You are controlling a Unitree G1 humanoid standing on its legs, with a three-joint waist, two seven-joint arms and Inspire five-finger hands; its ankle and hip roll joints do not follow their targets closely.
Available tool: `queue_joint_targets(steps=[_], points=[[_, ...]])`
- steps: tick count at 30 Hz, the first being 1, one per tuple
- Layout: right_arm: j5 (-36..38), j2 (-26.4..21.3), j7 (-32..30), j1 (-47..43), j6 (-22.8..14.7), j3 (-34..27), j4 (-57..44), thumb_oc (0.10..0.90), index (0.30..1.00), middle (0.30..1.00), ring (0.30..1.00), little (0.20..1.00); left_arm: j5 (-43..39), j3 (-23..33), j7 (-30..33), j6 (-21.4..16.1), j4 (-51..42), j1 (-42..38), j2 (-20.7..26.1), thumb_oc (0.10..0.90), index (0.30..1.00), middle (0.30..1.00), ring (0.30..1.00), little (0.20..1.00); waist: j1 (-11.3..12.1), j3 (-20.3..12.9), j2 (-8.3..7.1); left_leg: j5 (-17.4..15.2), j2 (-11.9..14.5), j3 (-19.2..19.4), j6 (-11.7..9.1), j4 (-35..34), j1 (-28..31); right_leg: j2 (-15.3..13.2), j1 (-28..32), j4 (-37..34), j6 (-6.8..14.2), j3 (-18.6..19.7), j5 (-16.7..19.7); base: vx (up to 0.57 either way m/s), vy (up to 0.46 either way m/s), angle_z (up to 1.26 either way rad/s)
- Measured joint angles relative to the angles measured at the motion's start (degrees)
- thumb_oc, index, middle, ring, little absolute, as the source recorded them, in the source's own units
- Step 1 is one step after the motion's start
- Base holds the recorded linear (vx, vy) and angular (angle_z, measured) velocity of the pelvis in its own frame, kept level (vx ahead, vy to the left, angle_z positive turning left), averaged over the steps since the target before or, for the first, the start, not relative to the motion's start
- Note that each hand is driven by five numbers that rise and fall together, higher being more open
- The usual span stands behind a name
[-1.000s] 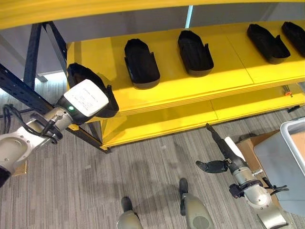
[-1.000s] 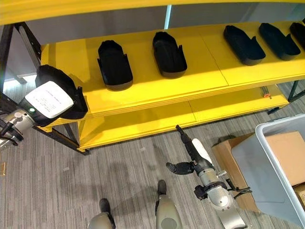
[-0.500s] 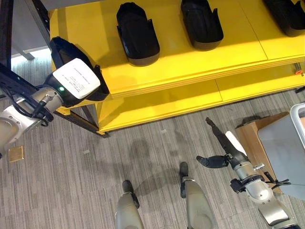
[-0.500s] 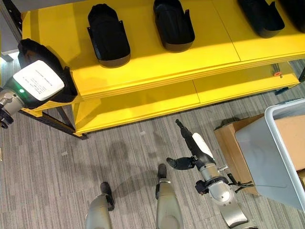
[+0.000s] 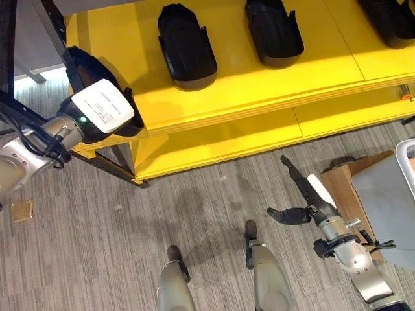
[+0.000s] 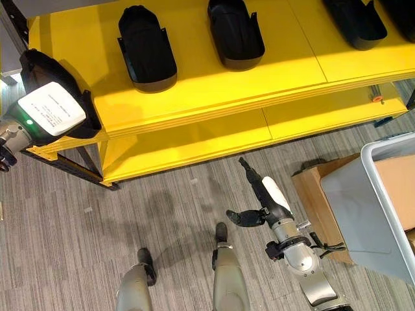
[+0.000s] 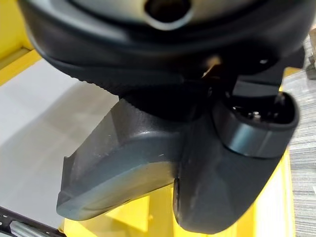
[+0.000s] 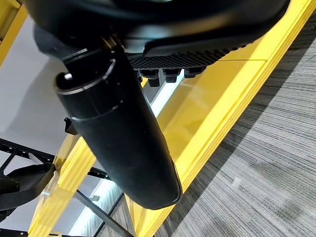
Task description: Move parts from the plastic box to the shelf.
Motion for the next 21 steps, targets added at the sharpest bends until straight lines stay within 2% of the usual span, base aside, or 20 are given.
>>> queue_joint_targets(steps=[9, 12, 14, 16, 19, 21], points=[[0.0, -0.2, 0.0, 0.1, 0.0, 0.0, -0.1, 0.9, 1.0, 1.0, 1.0, 1.0, 0.0, -5.6, 0.0, 0.0, 1.0, -4.8, 0.0, 0.4, 0.3, 0.3, 0.3, 0.3, 0.0, -0.1, 0.17, -0.1, -0.3, -0.2, 0.1, 0.8, -1.0, -0.2, -0.5, 0.2, 0.4, 0.0, 0.3, 0.01, 0.007, 0.02], [0.0, -0.2, 0.0, 0.1, 0.0, 0.0, -0.2, 0.9, 1.0, 1.0, 1.0, 1.0, 0.0, -10.0, -0.1, -0.1, 2.2, -8.5, 0.0, 0.4, 0.3, 0.3, 0.3, 0.3, 0.1, -0.2, 0.17, -0.5, -0.3, -0.3, 0.1, 0.8, -1.0, -0.2, -0.4, 0.2, -0.1, 0.0, 0.0, 0.08, 0.028, -0.01], [0.0, -0.1, 0.0, 0.2, 0.0, -0.1, -0.3, 0.9, 1.0, 1.0, 1.0, 1.0, 0.0, -10.9, -0.1, -0.2, 2.4, -9.3, 0.1, 0.4, 0.3, 0.3, 0.3, 0.3, -0.2, -0.4, 0.19, -0.3, -0.3, -0.1, 0.2, 1.2, -1.1, -0.1, -0.5, 0.0, 0.2, 0.4, 0.5, 0.03, 0.033, -0.05], [0.0, -0.3, 0.1, 0.1, 0.0, 0.0, -0.4, 0.9, 1.0, 1.0, 1.0, 1.0, 0.0, -15.1, -0.2, -0.2, 2.3, -13.0, 0.4, 0.4, 0.3, 0.3, 0.3, 0.3, 0.1, -0.4, 0.16, -1.0, -0.2, 0.1, 0.3, 1.7, -1.5, -0.2, -0.6, -0.1, 0.1, 0.3, 0.1, 0.05, 0.015, -0.02], [0.0, -0.3, 0.1, 0.4, 0.0, 0.0, -0.4, 0.9, 1.0, 1.0, 1.0, 1.0, 0.0, -16.0, -0.2, -0.4, 2.1, -14.7, 0.7, 0.4, 0.3, 0.3, 0.3, 0.3, -0.4, -0.6, 0.21, -1.1, -0.4, -0.1, 0.5, 2.4, -1.9, -0.3, -0.6, -0.3, 0.8, 0.4, 0.7, 0.0, 0.0, 0.0], [0.0, -0.3, 0.1, 0.4, 0.0, 0.0, -0.4, 0.9, 1.0, 1.0, 1.0, 1.0, 0.0, -19.4, -0.2, -0.4, 2.3, -18.3, 1.1, 0.4, 0.3, 0.3, 0.3, 0.3, -0.4, -0.6, 0.22, -1.2, -0.4, -0.1, 0.5, 2.5, -2.0, -0.3, -0.6, -0.5, 0.8, 0.4, 0.9, 0.0, 0.0, 0.0]])
